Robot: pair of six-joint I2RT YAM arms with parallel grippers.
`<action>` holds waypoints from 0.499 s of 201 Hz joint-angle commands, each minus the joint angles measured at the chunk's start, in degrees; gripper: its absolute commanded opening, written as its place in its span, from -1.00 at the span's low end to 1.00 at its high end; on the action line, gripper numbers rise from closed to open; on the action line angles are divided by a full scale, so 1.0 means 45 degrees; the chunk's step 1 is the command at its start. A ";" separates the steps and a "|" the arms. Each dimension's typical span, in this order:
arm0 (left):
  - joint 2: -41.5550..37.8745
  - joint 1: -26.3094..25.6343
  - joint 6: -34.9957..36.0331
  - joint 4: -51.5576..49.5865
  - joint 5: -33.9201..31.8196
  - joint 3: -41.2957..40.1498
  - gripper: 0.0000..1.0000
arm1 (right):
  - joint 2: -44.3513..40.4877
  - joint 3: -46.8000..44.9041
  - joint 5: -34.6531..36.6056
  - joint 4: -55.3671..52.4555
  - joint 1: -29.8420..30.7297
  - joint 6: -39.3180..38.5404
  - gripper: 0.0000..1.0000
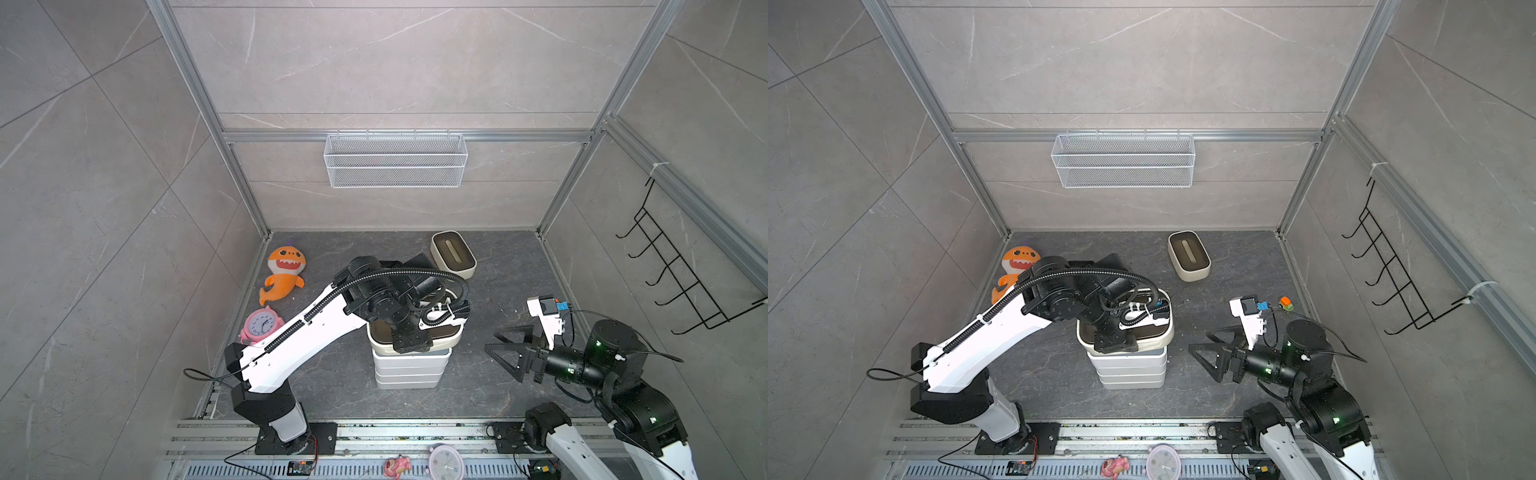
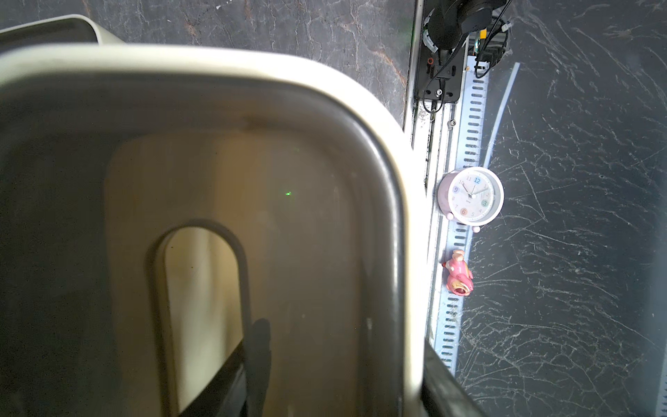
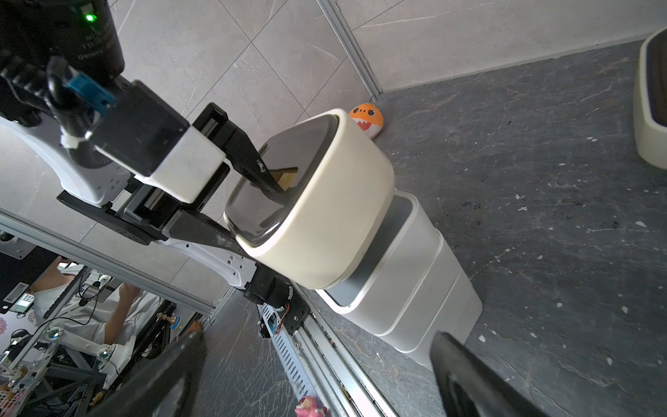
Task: Stack the tissue boxes
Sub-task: Place the tissue box at the tissue box.
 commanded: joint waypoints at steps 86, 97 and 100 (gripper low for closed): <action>-0.0735 -0.0054 0.0115 -0.3293 -0.0159 -0.0356 -0.01 | 0.0039 -0.0091 -0.0088 0.0599 -0.0002 0.0149 0.99; -0.0736 -0.0050 0.0106 -0.3292 -0.0148 -0.0416 -0.01 | 0.0054 -0.0091 -0.0082 0.0621 -0.0007 0.0140 0.99; -0.0760 -0.0051 0.0114 -0.3293 -0.0154 -0.0435 -0.01 | 0.0055 -0.0091 -0.0088 0.0619 -0.0008 0.0140 0.99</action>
